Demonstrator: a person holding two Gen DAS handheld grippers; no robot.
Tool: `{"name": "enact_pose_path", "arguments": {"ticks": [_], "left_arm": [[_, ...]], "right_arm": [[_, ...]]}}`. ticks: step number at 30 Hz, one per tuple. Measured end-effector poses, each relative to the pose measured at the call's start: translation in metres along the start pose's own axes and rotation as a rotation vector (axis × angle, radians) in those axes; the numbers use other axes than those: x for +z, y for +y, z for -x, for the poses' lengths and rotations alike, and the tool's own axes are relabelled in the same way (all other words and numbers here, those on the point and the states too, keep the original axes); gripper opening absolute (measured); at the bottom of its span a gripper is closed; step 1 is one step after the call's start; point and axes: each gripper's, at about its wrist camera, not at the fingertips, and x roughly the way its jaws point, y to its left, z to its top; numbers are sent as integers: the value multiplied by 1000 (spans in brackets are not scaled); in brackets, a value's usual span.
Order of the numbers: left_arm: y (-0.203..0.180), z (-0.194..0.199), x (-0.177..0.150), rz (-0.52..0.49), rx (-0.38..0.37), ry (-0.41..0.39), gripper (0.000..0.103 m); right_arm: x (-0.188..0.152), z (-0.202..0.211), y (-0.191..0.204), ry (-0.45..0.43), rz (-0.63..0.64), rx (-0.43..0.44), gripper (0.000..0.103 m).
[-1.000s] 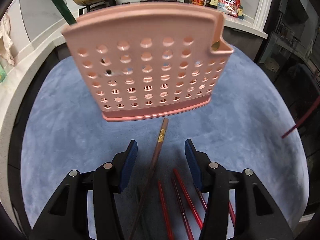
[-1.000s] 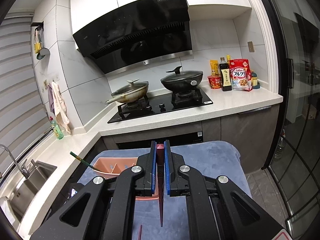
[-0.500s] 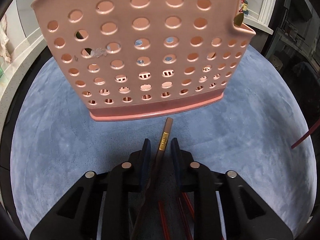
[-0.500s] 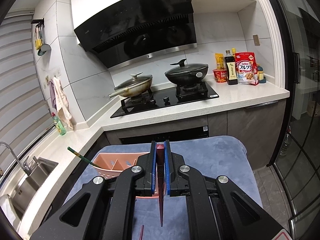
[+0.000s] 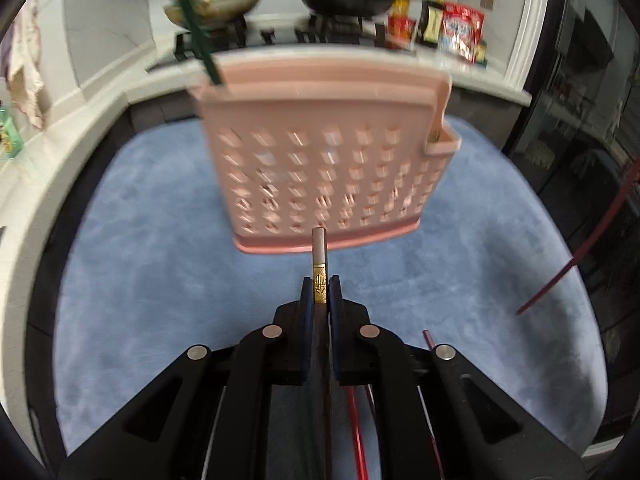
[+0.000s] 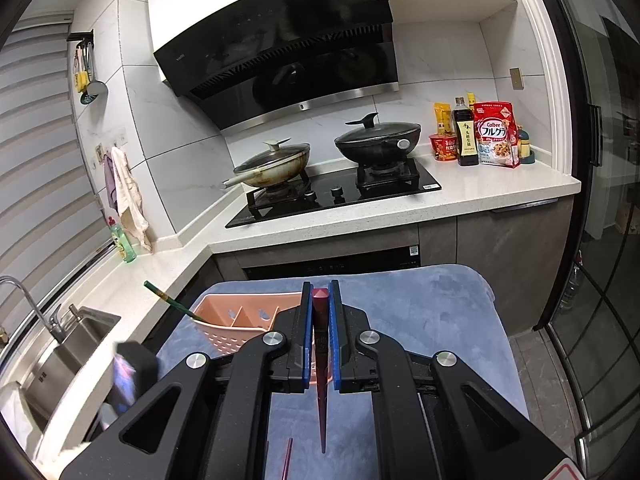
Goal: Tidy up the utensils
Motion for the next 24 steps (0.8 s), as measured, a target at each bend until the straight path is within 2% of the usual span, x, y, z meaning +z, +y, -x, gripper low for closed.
{"name": "enact_pose_path", "arguments": {"ticks": [6,13,18,24], "left_arm": [[14,79,15,23,8,-118,7],[24,173,53,55,0,-318,7],[17,209,92,33,0,-453,7],[-2,219,143,6,19,-555,7]], "right_arm": [[2,9,8,-11,11,14,7],[11,15,22,-33,27,37,7],[30,9,36,-59,30,66,7],[67,-17,53,-82,7,103,7]]}}
